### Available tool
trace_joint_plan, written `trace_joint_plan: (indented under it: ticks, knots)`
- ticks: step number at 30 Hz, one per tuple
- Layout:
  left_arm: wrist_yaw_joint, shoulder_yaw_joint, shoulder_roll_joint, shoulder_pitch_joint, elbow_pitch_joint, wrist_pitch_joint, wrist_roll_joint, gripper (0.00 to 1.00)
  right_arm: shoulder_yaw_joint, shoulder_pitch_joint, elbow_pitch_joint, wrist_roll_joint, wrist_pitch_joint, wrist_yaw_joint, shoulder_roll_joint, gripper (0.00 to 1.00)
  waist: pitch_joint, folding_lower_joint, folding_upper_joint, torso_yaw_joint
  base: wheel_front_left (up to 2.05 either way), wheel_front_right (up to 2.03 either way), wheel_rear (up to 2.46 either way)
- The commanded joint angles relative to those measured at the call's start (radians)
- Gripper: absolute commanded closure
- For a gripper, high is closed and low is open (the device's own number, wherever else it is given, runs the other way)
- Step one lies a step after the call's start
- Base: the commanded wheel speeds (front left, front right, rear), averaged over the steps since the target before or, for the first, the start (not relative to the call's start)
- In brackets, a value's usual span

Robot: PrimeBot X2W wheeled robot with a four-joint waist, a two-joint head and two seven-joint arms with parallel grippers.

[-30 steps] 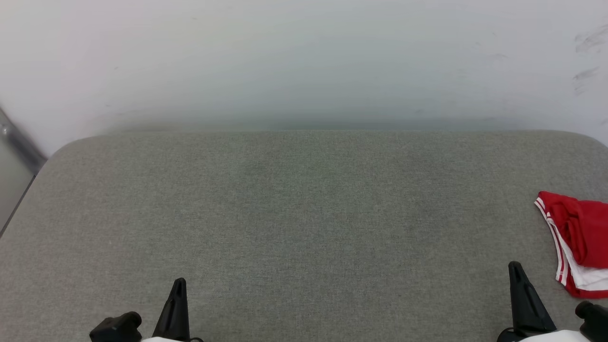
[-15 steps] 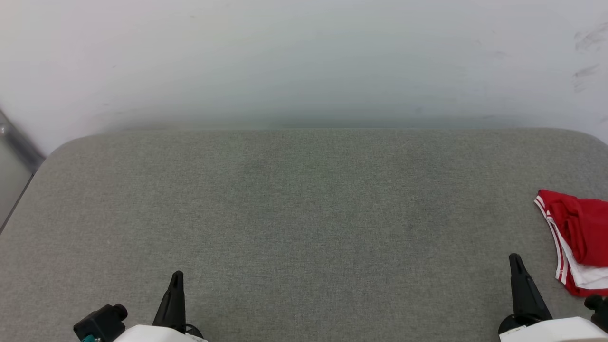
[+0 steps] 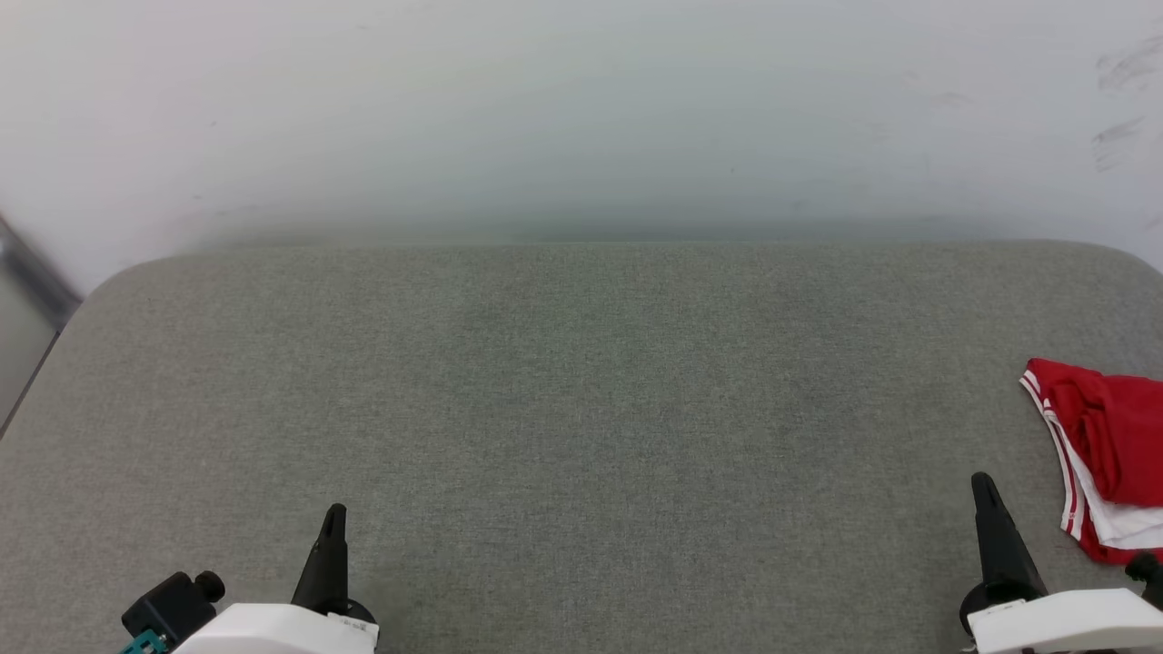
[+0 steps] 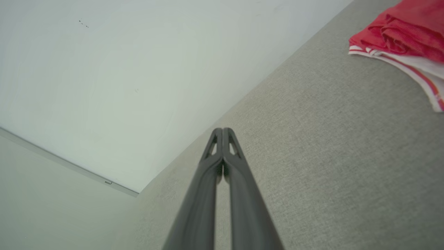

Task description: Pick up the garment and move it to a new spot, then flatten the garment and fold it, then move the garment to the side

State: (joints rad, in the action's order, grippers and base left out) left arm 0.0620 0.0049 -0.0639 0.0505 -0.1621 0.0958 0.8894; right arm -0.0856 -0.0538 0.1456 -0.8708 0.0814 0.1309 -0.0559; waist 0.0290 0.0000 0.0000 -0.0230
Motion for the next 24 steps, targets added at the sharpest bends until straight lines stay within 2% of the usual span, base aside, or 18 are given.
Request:
trace_joint_plan:
  ticks: [1,24]
  knots:
    - [0.007,0.005,-0.007,-0.030,0.006,-0.008,0.032,1.00,-0.002,0.034,-0.006,-0.034,-0.006,0.000,-0.006,1.00,-0.001,0.0000,0.0000,0.000,0.00,0.00,0.00]
    - [0.030,0.032,-0.008,-0.077,-0.025,-0.073,0.285,1.00,-0.008,0.083,0.031,-0.288,-0.071,0.000,-0.006,1.00,-0.009,0.0000,0.0000,0.007,0.00,0.00,0.00]
